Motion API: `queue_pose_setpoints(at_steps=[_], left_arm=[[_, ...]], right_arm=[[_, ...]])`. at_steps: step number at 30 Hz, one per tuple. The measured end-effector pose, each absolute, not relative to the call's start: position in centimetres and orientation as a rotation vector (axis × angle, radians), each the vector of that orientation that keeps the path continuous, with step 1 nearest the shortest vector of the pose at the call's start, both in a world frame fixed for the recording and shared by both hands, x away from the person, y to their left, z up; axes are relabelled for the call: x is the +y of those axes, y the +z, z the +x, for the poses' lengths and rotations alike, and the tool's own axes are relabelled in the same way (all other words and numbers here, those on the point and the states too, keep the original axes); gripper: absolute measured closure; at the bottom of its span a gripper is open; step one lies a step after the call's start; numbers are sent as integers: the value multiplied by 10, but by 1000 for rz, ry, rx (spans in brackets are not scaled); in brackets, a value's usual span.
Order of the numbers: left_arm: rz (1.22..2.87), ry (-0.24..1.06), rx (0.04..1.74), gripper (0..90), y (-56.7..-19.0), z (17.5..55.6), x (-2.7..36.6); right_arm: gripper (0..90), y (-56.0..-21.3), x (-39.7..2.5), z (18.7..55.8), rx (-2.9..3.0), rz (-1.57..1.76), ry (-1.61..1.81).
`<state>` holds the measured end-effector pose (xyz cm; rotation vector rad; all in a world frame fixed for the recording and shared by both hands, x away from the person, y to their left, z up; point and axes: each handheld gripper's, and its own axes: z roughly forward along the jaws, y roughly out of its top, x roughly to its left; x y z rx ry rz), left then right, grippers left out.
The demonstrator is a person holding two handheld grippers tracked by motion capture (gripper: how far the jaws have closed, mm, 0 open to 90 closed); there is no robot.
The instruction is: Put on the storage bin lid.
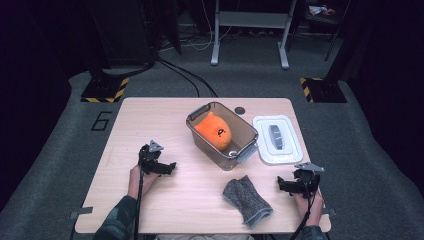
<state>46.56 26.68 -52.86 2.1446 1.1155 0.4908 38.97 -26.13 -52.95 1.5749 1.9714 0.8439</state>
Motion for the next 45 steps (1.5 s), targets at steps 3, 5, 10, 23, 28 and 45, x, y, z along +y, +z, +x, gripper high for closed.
queue_pose_setpoints(at_steps=[3, 5, 10, 23, 28, 45], left_arm=[[2145, 493, 1117, 2, -529, 465, 267], [2142, 491, 1120, 2, -529, 465, 267], [2126, 498, 1138, 2, -529, 466, 266], [2128, 499, 1128, 4, -529, 466, 266], [2127, 499, 1128, 3, -529, 466, 265], [2127, 496, 1125, 4, -529, 467, 265]], right_arm=[[0, -530, -264, 391, 1990, 1552, 843], [0, -530, -264, 391, 1993, 1551, 843], [0, -530, -264, 391, 1994, 1549, 842], [0, -504, -265, 410, 1989, 1596, 889], [11, -493, -258, 425, 1997, 1569, 896], [198, -482, -233, 506, 1994, 1541, 802]])
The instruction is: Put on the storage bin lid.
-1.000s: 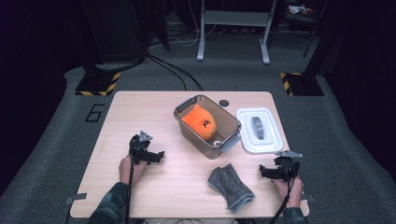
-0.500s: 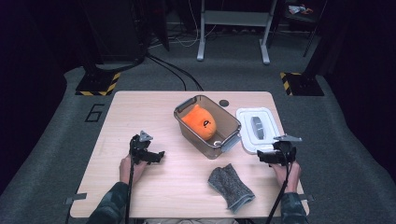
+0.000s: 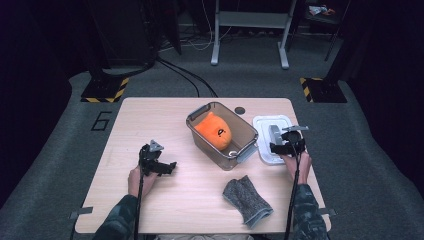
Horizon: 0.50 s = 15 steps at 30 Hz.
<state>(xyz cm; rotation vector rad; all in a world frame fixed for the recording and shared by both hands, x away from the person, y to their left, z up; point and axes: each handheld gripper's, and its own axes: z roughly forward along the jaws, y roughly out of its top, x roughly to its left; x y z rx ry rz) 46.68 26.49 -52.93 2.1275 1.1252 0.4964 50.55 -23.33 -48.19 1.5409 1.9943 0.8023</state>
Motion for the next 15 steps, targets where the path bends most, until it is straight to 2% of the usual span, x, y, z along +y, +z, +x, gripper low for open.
queue_pose_setpoints(at_steps=[1, 2, 5, 6, 7, 8, 10, 15], left_arm=[[2127, 496, 1125, 4, -529, 467, 265], [2139, 496, 1117, 4, -529, 467, 266], [2132, 497, 1122, 4, -529, 467, 265], [2131, 497, 1124, 4, -529, 467, 265], [2128, 497, 1126, 4, -529, 467, 265], [2140, 497, 1117, 4, -529, 467, 266], [2139, 497, 1118, 4, -529, 467, 266], [2128, 497, 1126, 4, -529, 467, 265]], right_arm=[[198, -482, -233, 506, 1994, 1541, 802], [256, -482, -235, 513, 1976, 1566, 834], [295, -484, -234, 518, 1948, 1544, 812], [345, -486, -234, 525, 1961, 1571, 812], [345, -486, -234, 525, 1961, 1571, 812], [401, -488, -233, 529, 1948, 1582, 813], [446, -489, -232, 533, 1945, 1576, 810], [526, -492, -227, 537, 1952, 1545, 779]])
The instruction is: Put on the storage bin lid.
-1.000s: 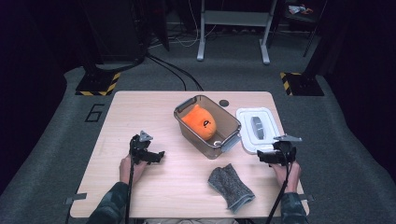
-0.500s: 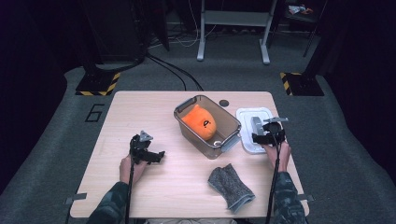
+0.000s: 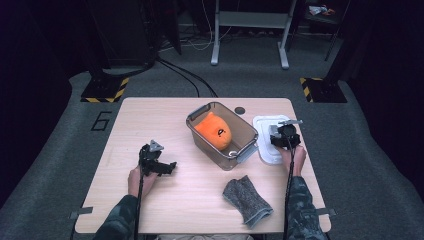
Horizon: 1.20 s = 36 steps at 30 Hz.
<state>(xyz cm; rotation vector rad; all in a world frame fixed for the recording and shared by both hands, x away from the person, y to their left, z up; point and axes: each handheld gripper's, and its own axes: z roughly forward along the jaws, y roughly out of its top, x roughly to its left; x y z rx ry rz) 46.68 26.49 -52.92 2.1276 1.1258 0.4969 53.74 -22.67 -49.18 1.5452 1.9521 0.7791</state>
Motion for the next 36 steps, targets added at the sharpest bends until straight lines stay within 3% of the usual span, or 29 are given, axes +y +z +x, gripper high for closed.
queue_pose_setpoints(at_steps=[5, 36], left_arm=[[2139, 497, 1118, 4, -529, 467, 266], [2136, 499, 1119, 4, -529, 467, 265]], right_arm=[[642, -496, -225, 541, 1946, 1539, 755], [670, -467, -235, 517, 1955, 1496, 906]])
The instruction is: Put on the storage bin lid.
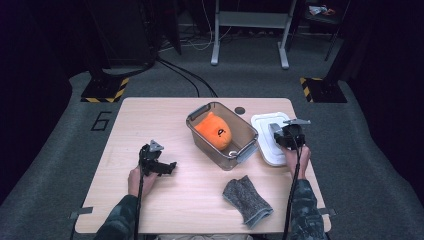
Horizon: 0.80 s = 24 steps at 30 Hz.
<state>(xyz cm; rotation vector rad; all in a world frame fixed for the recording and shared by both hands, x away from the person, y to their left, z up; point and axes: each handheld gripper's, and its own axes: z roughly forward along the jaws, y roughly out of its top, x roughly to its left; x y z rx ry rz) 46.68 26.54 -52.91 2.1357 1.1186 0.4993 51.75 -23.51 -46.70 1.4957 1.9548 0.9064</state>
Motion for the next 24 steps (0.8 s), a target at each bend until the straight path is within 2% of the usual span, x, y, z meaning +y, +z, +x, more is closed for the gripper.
queue_pose_setpoints(at_steps=[24], left_arm=[[2136, 501, 1120, 4, -529, 467, 265]], right_arm=[[670, -423, -254, 497, 1940, 1443, 926]])
